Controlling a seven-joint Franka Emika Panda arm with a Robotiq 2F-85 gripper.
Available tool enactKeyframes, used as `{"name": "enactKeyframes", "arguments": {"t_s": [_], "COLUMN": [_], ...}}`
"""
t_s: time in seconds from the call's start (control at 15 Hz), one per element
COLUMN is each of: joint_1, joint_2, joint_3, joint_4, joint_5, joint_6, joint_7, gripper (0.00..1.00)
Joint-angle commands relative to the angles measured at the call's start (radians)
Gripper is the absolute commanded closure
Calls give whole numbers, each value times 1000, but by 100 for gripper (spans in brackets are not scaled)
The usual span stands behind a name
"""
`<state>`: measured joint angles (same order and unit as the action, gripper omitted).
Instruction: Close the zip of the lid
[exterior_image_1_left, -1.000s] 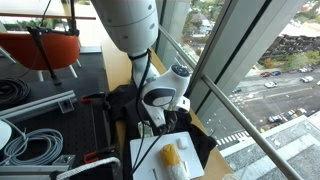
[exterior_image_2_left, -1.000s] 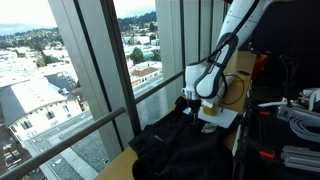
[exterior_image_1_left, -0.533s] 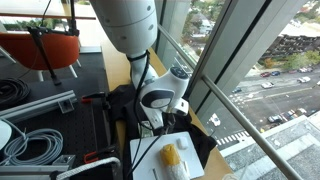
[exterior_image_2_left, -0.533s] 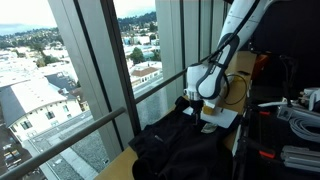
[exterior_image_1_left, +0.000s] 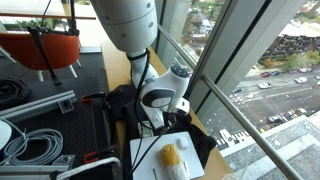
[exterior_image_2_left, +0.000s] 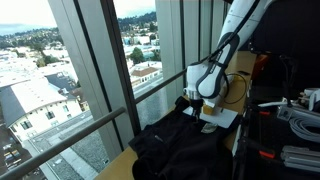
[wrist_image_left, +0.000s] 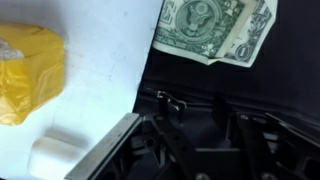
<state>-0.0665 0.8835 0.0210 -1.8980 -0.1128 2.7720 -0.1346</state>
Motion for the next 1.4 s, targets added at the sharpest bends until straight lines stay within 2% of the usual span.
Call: {"name": "enactKeyframes", "arguments": {"t_s": [0.0, 0.2, 0.73, 1.33], "joint_1": [25, 34, 101, 275], "joint_2": [-25, -30, -57, -56], "joint_3": [-19, -24, -44, -66], "joint_4": [-23, -27, -45, -22], "joint_5": [0, -3, -16, -44], "joint_6": [-1, -3, -7, -22], "joint_7": [13, 14, 41, 135], "gripper": [83, 100, 98, 98]}}
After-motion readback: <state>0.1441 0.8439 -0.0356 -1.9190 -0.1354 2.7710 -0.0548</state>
